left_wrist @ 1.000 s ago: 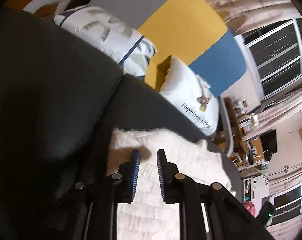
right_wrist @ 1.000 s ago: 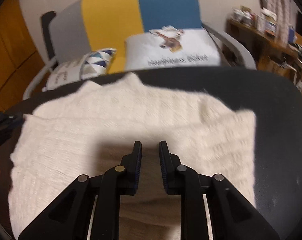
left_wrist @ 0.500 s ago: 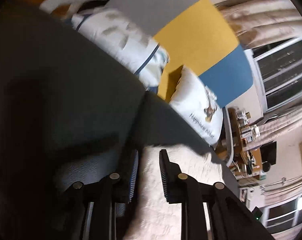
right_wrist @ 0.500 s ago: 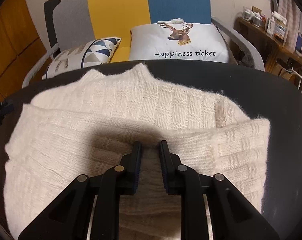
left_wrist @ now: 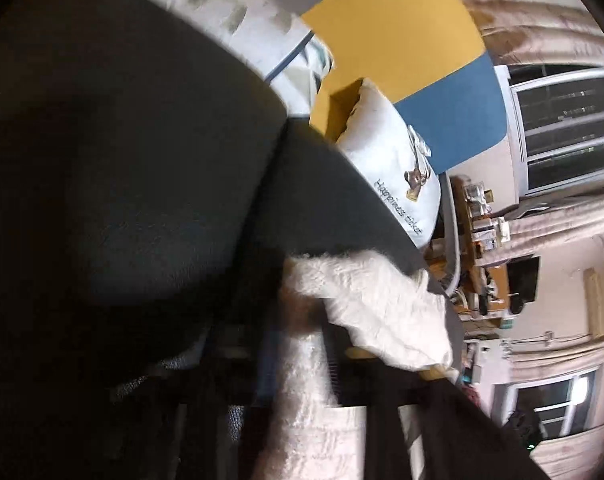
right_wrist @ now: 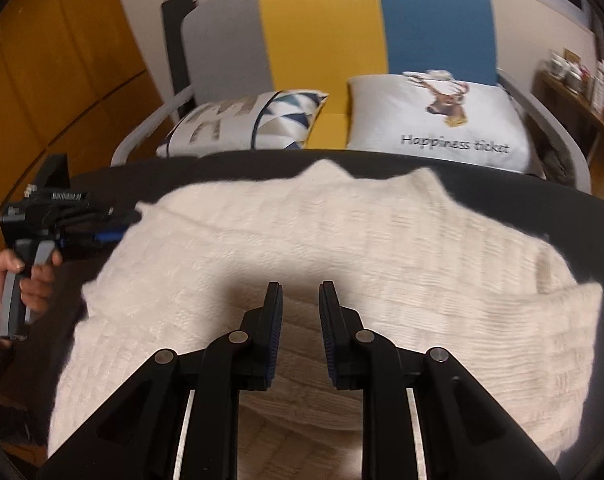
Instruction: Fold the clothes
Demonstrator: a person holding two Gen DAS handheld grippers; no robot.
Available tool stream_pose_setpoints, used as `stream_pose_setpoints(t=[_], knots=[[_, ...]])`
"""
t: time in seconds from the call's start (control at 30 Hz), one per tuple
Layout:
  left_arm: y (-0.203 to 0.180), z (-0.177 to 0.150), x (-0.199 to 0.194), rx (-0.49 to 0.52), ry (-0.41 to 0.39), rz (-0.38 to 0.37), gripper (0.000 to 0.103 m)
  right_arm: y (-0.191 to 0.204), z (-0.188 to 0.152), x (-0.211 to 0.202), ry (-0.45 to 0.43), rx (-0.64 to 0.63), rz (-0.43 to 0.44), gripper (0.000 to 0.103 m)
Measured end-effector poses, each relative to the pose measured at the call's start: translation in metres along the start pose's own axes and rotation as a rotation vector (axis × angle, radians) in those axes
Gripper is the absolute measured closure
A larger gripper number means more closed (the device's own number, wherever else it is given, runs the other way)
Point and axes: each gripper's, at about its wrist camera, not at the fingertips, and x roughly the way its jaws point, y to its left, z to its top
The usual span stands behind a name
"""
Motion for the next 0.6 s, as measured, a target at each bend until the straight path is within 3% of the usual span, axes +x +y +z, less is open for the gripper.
stream_pose_setpoints(t=[0.07, 0.13, 0.23, 0.27, 0.33, 0.37, 0.43, 0.5, 0.6], knots=[[-0.018, -0.011, -0.016, 0.109, -0.091, 0.022, 0.095, 0.006, -0.002, 0.009, 0.031, -0.043, -0.047, 0.082], [-0.035, -0.025, -0.026, 0.237, -0.175, 0.107, 0.095, 0.006, -0.007, 0.019, 0.058, -0.054, -0.079, 0.082], [-0.043, -0.031, -0.005, 0.372, -0.183, 0.331, 0.103, 0.002, -0.013, 0.025, 0.065, -0.04, -0.089, 0.082], [-0.036, -0.026, 0.003, 0.343, -0.146, 0.353, 0.103, 0.001, -0.014, 0.026, 0.059, -0.029, -0.084, 0.082], [-0.02, -0.018, 0.006, 0.238, -0.093, 0.274, 0.101, -0.001, -0.015, 0.024, 0.058, -0.017, -0.079, 0.082], [-0.013, -0.015, 0.003, 0.193, -0.088, 0.253, 0.093, -0.002, -0.015, 0.024, 0.059, -0.012, -0.074, 0.082], [0.001, -0.011, -0.012, 0.089, -0.099, 0.208, 0.09, -0.005, -0.015, 0.022, 0.061, 0.004, -0.058, 0.082], [0.013, -0.012, -0.033, 0.012, -0.119, 0.109, 0.089, -0.01, -0.014, 0.022, 0.06, 0.029, -0.035, 0.082], [0.013, -0.024, -0.057, -0.004, -0.113, -0.063, 0.088, -0.019, -0.014, 0.01, 0.037, 0.088, 0.042, 0.081]])
